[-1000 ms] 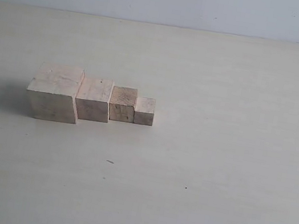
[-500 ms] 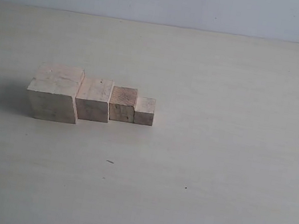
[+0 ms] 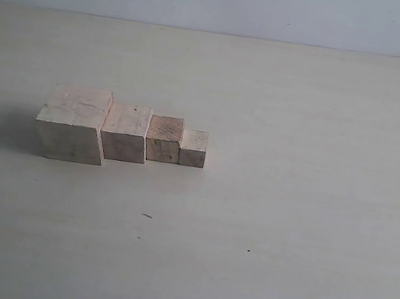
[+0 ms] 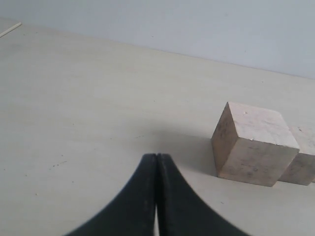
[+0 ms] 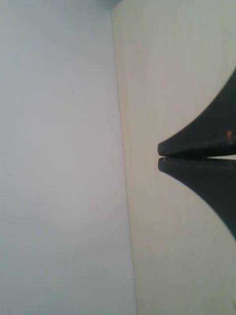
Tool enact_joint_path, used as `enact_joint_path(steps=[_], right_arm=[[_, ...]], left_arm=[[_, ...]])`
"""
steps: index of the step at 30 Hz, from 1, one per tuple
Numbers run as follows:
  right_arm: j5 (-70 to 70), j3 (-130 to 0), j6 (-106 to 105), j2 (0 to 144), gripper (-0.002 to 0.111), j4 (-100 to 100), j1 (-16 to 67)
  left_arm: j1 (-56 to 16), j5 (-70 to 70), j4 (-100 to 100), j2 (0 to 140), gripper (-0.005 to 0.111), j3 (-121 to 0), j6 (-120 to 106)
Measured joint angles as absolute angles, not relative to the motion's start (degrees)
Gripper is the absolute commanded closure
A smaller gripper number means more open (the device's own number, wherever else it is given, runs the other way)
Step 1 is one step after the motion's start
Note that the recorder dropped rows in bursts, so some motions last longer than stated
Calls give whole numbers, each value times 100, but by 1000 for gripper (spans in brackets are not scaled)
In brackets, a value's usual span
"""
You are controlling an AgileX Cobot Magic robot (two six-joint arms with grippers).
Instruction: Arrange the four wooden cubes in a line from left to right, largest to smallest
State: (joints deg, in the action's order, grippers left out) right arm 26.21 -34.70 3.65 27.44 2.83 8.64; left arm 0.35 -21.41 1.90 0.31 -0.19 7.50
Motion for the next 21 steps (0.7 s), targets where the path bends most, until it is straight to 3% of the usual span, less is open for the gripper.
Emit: enact_joint_path(steps=[6, 21], right_arm=[[1746, -1901, 348, 1465, 108, 283, 286], [1271, -592, 318, 857, 108, 283, 287]], left_arm=[[35, -2141, 190, 31, 107, -19, 750], [35, -2141, 190, 31, 107, -19, 750]])
